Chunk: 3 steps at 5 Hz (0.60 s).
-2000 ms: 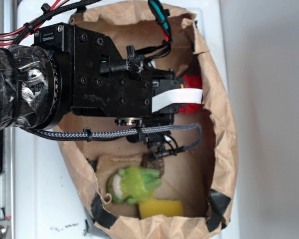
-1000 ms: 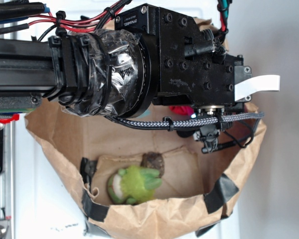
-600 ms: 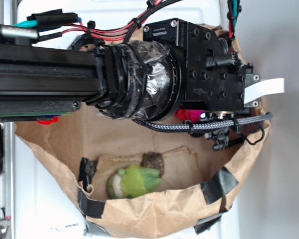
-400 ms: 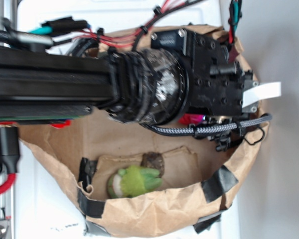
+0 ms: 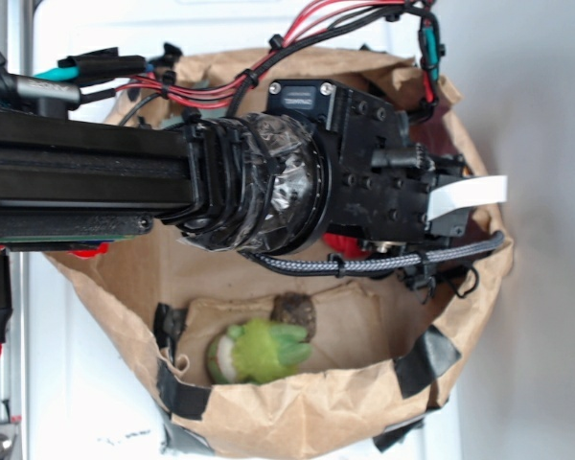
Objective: Grab the red paper.
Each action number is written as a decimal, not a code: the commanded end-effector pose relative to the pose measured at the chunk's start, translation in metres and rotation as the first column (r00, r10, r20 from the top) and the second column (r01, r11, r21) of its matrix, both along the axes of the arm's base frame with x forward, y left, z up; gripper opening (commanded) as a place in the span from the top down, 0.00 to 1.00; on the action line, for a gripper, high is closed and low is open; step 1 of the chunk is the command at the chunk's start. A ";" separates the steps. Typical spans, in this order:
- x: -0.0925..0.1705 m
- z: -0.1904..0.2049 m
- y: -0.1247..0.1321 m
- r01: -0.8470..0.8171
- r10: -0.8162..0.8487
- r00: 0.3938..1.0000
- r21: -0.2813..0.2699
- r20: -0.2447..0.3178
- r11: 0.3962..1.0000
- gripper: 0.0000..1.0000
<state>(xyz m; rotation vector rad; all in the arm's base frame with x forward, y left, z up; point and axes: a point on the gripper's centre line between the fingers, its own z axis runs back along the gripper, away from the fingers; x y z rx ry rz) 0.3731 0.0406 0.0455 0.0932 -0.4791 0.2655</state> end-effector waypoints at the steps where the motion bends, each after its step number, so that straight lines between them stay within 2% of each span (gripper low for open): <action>1: -0.012 0.060 0.005 0.041 -0.040 0.999 -0.042 0.021 0.998 1.00; 3: -0.038 0.099 0.003 0.099 -0.097 0.995 -0.105 0.027 0.989 1.00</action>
